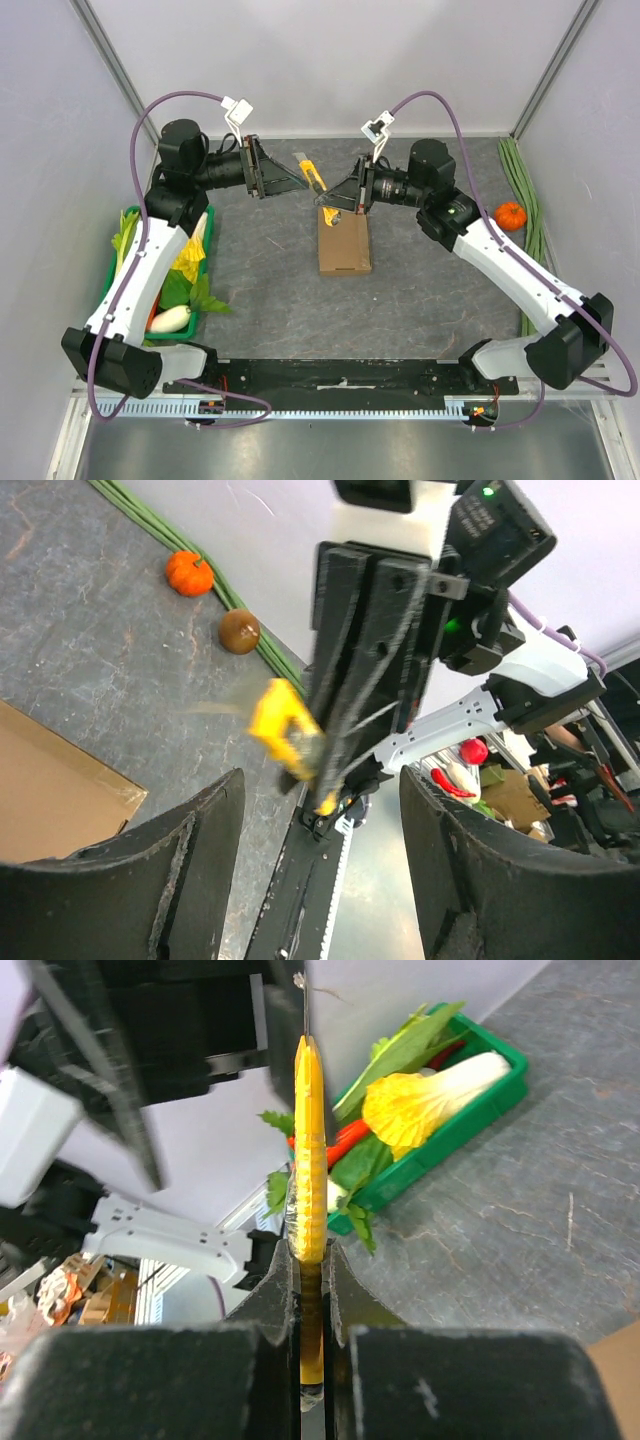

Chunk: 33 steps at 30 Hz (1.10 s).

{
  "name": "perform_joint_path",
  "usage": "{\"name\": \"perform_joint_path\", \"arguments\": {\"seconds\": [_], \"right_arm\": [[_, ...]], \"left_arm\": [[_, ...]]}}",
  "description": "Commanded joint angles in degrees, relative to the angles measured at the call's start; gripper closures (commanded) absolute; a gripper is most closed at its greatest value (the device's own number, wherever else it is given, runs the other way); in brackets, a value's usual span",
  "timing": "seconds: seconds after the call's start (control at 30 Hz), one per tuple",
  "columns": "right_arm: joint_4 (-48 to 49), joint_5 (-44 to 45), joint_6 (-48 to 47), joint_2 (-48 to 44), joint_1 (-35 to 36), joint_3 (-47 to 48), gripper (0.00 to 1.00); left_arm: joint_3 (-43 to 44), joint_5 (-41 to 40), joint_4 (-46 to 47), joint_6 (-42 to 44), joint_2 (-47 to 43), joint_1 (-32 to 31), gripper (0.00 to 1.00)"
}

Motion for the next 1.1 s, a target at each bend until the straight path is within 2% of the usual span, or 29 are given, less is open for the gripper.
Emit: {"name": "perform_joint_path", "arguments": {"seconds": [0.0, 0.17, 0.23, 0.3, 0.4, 0.53, 0.7, 0.83, 1.0, 1.07], "right_arm": [[2.82, -7.12, 1.27, -3.24, -0.88, 2.77, 1.00], [4.75, -9.84, 3.02, -3.33, -0.97, 1.46, 1.00], [5.37, -11.42, 2.77, -3.42, -0.89, 0.84, 1.00], [4.85, -12.39, 2.24, -2.99, -1.06, 0.49, 1.00], [4.85, -13.89, 3.11, -1.67, -1.15, 1.01, 1.00], [4.67, -14.59, 2.59, -1.84, -1.06, 0.22, 1.00], [3.01, -15.47, 2.06, -1.84, -1.15, 0.05, 1.00], [1.95, -15.56, 1.01, -2.01, -1.15, -0.04, 1.00], [-0.42, -16.35, -0.75, -1.75, -1.15, 1.01, 1.00], [-2.26, -16.44, -1.45, -1.57, -1.15, 1.10, 1.00]], "left_arm": [[3.80, 6.24, -0.99, 0.50, 1.89, 1.25, 0.32], [3.90, 6.24, 3.30, -2.57, 2.50, 1.34, 0.33], [3.55, 8.69, 5.59, -4.41, 2.85, 1.25, 0.41], [1.89, 11.32, 9.63, -6.08, 2.16, 1.25, 0.44], [0.21, 11.78, 9.56, -5.57, 0.40, 1.25, 0.45], [0.55, 9.75, 4.82, -1.96, 0.56, 1.42, 0.45], [1.70, 10.81, 4.10, -2.66, 1.97, 1.42, 0.51], [1.70, 11.07, 4.28, -3.19, 2.24, 1.42, 0.63], [1.79, 12.74, 6.12, -5.12, 2.94, 1.34, 0.62], [1.96, 13.35, 6.83, -5.82, 3.12, 1.42, 0.55]]}}
